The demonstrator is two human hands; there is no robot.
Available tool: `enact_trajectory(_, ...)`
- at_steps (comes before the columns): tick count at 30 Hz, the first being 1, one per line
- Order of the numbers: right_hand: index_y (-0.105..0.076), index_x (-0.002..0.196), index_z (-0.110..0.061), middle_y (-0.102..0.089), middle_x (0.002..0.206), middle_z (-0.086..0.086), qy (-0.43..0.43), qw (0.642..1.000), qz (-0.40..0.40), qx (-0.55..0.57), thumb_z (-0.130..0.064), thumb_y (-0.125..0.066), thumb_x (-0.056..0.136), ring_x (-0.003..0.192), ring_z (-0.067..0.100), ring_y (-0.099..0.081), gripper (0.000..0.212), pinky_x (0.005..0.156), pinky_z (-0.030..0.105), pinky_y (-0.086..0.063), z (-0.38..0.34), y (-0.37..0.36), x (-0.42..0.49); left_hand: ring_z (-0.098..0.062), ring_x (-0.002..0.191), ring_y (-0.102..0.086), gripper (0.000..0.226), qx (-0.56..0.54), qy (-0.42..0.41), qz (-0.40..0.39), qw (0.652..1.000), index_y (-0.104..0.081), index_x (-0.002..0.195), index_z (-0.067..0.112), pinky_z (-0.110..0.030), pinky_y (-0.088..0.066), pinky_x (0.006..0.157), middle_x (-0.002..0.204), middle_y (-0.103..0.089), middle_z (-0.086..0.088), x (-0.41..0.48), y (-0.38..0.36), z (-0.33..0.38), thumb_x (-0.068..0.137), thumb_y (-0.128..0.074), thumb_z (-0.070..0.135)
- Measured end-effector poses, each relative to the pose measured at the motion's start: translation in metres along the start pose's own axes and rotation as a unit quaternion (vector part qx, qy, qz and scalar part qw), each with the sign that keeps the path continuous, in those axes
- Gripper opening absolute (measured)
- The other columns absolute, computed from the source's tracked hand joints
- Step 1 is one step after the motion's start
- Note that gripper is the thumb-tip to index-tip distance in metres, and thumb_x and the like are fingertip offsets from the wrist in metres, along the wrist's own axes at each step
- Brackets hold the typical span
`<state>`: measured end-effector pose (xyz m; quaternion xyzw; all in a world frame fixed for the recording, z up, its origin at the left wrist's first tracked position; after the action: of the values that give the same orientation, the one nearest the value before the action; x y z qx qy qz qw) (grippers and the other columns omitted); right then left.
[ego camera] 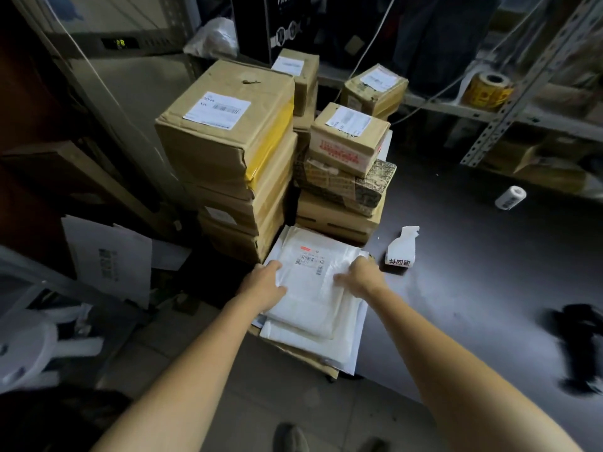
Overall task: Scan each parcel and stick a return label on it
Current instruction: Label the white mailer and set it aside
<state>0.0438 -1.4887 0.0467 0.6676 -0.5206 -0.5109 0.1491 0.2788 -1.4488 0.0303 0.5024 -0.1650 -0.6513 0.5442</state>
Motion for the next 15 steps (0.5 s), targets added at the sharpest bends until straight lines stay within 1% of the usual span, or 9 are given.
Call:
enact_trajectory(2, -0.045, 0.106, -0.005, -0.057, 0.095, 0.012, -0.024, 0.996, -0.005, 0.086, -0.024, -0.075, 0.079, 0.093, 0.033, -0.066, 0.045, 0.082, 0.045, -0.057, 0.005, -0.001, 0.003, -0.03, 0.119, -0.051, 0.063, -0.029, 0.005, -0.005, 1.0, -0.037, 0.142, 0.031, -0.038, -0.049, 0.094, 0.138, -0.044, -0.007, 0.002, -0.002, 0.0, 0.087, -0.068, 0.033)
enact_trajectory(4, -0.041, 0.124, 0.002, -0.06, 0.109, 0.017, -0.04, 0.988, -0.011, 0.15, -0.021, -0.078, 0.078, 0.101, 0.034, -0.065, 0.063, 0.087, 0.048, -0.057, 0.01, -0.002, 0.005, -0.029, 0.124, -0.049, 0.07, -0.053, 0.013, -0.003, 0.999, -0.035, 0.143, 0.029, -0.039, -0.047, 0.097, 0.141, -0.045, -0.007, 0.001, -0.003, 0.0, 0.084, -0.072, 0.032)
enact_trajectory(5, -0.043, 0.126, 0.003, -0.061, 0.113, 0.019, -0.044, 0.982, -0.019, 0.182, -0.018, -0.079, 0.079, 0.102, 0.034, -0.065, 0.063, 0.088, 0.048, -0.057, 0.011, -0.003, 0.005, -0.029, 0.125, -0.048, 0.073, -0.059, 0.017, 0.0, 0.998, -0.033, 0.144, 0.028, -0.039, -0.046, 0.098, 0.142, -0.045, -0.008, 0.0, -0.003, 0.0, 0.083, -0.074, 0.031)
enact_trajectory(6, -0.05, 0.119, 0.003, -0.064, 0.109, 0.02, -0.045, 0.977, -0.029, 0.207, -0.015, -0.079, 0.079, 0.097, 0.033, -0.067, 0.053, 0.086, 0.049, -0.058, 0.012, -0.004, 0.006, -0.03, 0.127, -0.047, 0.078, -0.066, 0.023, 0.003, 0.998, -0.03, 0.146, 0.026, -0.038, -0.045, 0.099, 0.144, -0.044, -0.008, -0.002, -0.004, 0.0, 0.082, -0.075, 0.03)
enact_trajectory(8, -0.057, 0.085, -0.002, -0.064, 0.087, 0.018, -0.043, 0.973, -0.05, 0.219, -0.008, -0.078, 0.079, 0.08, 0.029, -0.066, 0.022, 0.083, 0.052, -0.058, 0.014, -0.007, 0.007, -0.03, 0.131, -0.044, 0.086, -0.1, 0.05, -0.005, 0.994, -0.026, 0.15, 0.021, -0.039, -0.041, 0.102, 0.146, -0.042, -0.008, -0.006, -0.007, -0.001, 0.081, -0.077, 0.028)
enact_trajectory(9, -0.053, 0.074, -0.007, -0.061, 0.081, 0.016, -0.041, 0.974, -0.06, 0.216, -0.006, -0.077, 0.078, 0.075, 0.028, -0.063, 0.025, 0.083, 0.051, -0.059, 0.016, -0.009, 0.007, -0.028, 0.127, -0.048, 0.078, -0.121, 0.059, -0.017, 0.991, -0.035, 0.145, 0.018, -0.04, -0.042, 0.102, 0.143, -0.047, -0.007, -0.008, -0.011, 0.0, 0.08, -0.077, 0.027)
enact_trajectory(11, -0.048, 0.074, -0.01, -0.057, 0.079, 0.012, -0.032, 0.974, -0.066, 0.214, -0.004, -0.076, 0.077, 0.074, 0.026, -0.059, 0.029, 0.081, 0.049, -0.059, 0.016, -0.01, 0.007, -0.022, 0.11, -0.058, 0.047, -0.162, 0.058, -0.045, 0.984, -0.055, 0.121, 0.019, -0.041, -0.049, 0.097, 0.127, -0.06, -0.005, -0.01, -0.018, 0.001, 0.08, -0.076, 0.025)
enact_trajectory(12, -0.048, 0.078, -0.011, -0.057, 0.081, 0.011, -0.026, 0.974, -0.068, 0.215, -0.004, -0.076, 0.077, 0.075, 0.026, -0.058, 0.029, 0.081, 0.049, -0.059, 0.017, -0.008, 0.006, -0.02, 0.105, -0.059, 0.038, -0.181, 0.056, -0.051, 0.98, -0.056, 0.113, 0.022, -0.041, -0.05, 0.095, 0.12, -0.062, -0.003, -0.014, -0.02, 0.004, 0.08, -0.075, 0.025)
enact_trajectory(15, -0.046, 0.087, -0.01, -0.06, 0.093, 0.015, -0.014, 0.965, -0.081, 0.248, -0.002, -0.077, 0.077, 0.083, 0.027, -0.063, 0.034, 0.082, 0.051, -0.059, 0.021, -0.002, 0.002, -0.017, 0.101, -0.058, 0.033, -0.23, 0.05, -0.041, 0.971, -0.052, 0.105, 0.028, -0.04, -0.052, 0.09, 0.112, -0.06, 0.003, -0.024, -0.017, 0.011, 0.081, -0.073, 0.025)
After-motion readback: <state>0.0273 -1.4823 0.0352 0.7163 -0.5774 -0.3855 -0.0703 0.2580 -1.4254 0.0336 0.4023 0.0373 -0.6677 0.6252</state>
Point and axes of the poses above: each hand's wrist, its own x-axis towards the middle knuckle, its own y-axis out of the back of the hand, z = x × y, the point moved 8 cm from there along x, towards the middle knuckle
